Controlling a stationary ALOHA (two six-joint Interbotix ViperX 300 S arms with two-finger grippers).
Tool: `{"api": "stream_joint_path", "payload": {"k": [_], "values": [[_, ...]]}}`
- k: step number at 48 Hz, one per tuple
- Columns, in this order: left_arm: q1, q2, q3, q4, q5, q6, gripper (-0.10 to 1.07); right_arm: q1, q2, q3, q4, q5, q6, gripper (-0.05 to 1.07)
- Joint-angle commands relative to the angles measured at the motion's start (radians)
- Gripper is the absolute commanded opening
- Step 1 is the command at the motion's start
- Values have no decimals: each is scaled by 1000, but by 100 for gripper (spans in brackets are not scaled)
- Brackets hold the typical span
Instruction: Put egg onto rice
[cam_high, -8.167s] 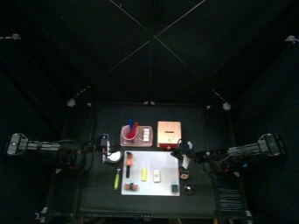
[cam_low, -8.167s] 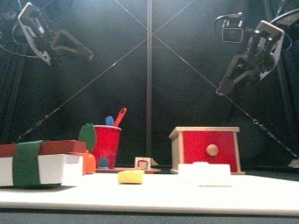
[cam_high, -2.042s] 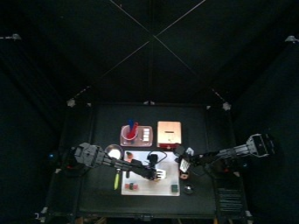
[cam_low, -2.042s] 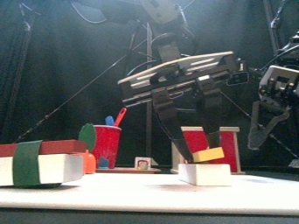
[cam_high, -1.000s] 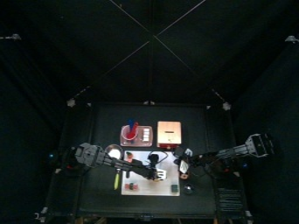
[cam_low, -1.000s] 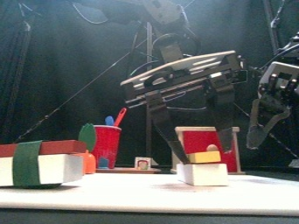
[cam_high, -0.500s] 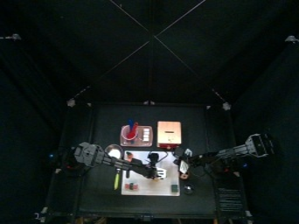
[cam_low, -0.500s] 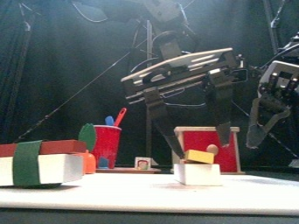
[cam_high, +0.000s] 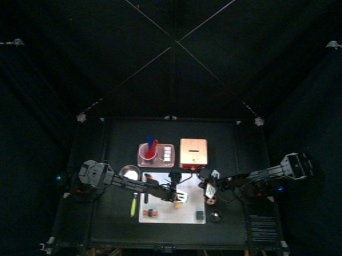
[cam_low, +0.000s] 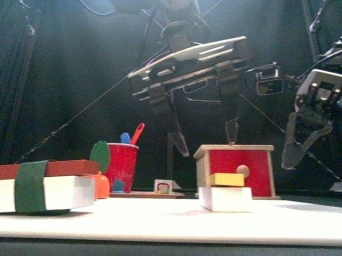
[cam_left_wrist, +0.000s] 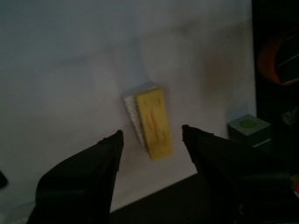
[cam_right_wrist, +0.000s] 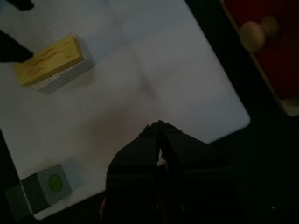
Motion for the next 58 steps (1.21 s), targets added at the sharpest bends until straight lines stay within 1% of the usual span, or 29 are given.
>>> {"api": "stream_joint_path", "payload": {"k": [1, 8, 14, 18, 22, 27, 31, 34, 35, 38, 44, 48, 51, 58], "values": [[-2, -55, 0, 54, 6, 80, 90, 0, -11, -12, -2, -3, 0, 39], [-3, -87, 14, 87, 5, 206, 90, 0, -25, -17, 3, -3, 2, 39], [-5, -130, 46, 170, 2, 330, 90, 0, -41, -17, 9, -3, 0, 39], [0, -164, 78, 199, 9, 350, 90, -2, -58, -9, 14, 5, 3, 39], [2, -219, 114, 264, -3, 370, 90, 0, -78, -2, 35, 11, -3, 39], [-3, -288, 166, 350, -40, 414, 90, 2, -115, 6, 48, 9, -6, 39], [-5, -348, 221, 371, -78, 446, 90, 17, -152, 8, 44, 2, -6, 39], [-3, -397, 281, 367, -118, 463, 90, 25, -175, 6, 46, -2, -6, 39], [-3, -405, 290, 368, -126, 466, 90, 28, -183, 5, 46, -2, -6, 39], [-3, -460, 368, 387, -192, 486, 90, 35, -202, 5, 44, -3, -8, 39], [-3, -577, 499, 417, -344, 522, 90, 44, -235, -2, 44, -3, -6, 38], [8, -657, 589, 436, -454, 537, 90, 40, -245, -2, 44, 0, -3, 38], [12, -716, 669, 476, -537, 549, 90, 40, -244, -5, 44, 0, -3, 38], [12, -841, 831, 609, -640, 578, 90, 35, -239, -29, 48, 3, 2, 38]]}}
